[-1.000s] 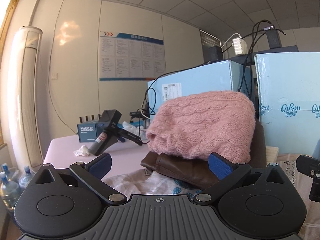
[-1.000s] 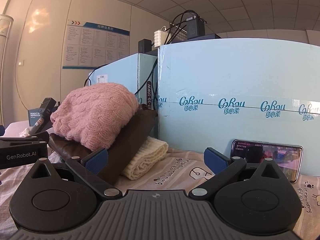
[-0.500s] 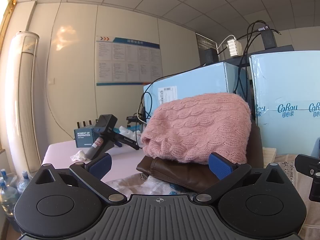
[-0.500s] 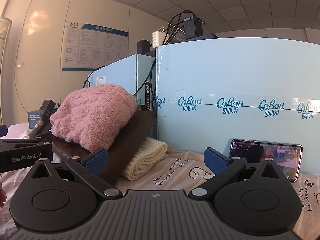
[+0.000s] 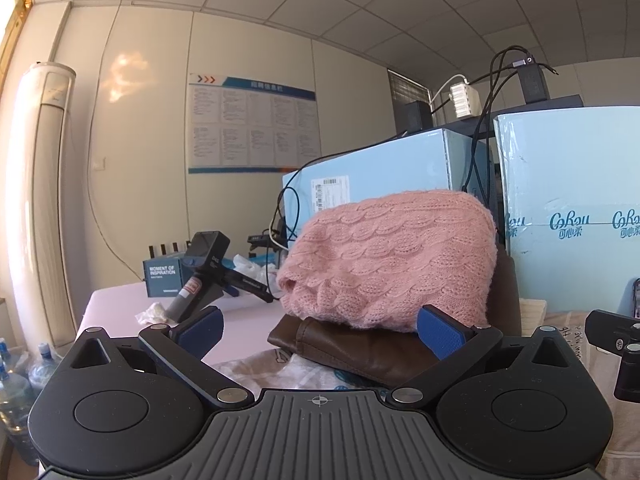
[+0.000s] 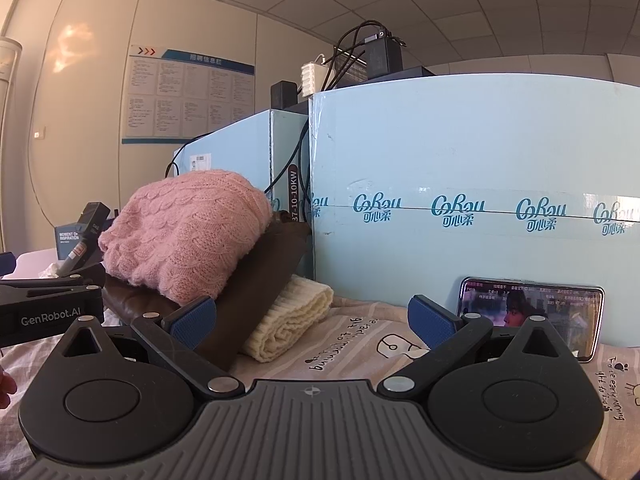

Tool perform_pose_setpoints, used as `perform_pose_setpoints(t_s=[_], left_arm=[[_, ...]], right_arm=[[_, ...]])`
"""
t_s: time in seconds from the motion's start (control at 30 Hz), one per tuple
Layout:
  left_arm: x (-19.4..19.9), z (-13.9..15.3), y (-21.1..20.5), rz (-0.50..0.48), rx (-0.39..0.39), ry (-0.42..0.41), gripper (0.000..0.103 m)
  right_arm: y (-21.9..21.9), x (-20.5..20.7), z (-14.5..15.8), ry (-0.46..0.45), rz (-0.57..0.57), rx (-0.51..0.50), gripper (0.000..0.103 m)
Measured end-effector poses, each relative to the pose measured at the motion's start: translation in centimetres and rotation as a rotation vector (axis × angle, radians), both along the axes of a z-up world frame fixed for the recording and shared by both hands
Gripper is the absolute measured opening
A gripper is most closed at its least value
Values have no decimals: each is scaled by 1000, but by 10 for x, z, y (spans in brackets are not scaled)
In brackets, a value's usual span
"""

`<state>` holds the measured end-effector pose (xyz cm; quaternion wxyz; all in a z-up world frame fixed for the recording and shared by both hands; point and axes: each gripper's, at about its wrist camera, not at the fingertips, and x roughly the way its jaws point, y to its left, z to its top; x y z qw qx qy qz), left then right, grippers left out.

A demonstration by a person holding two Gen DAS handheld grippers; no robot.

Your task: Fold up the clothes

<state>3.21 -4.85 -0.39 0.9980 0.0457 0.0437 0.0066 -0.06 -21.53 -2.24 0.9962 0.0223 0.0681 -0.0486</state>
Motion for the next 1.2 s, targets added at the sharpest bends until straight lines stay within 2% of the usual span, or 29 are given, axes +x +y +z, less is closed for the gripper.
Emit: perform_pose_setpoints(t_s=[0.37, 1.2], left_arm=[[0, 0, 0, -26, -10, -2, 103], [2, 0, 1, -17, -18, 0, 103]], right_arm=[[0, 0, 0, 1, -1, 1, 103], [-1, 0, 0, 2, -1, 4, 103]])
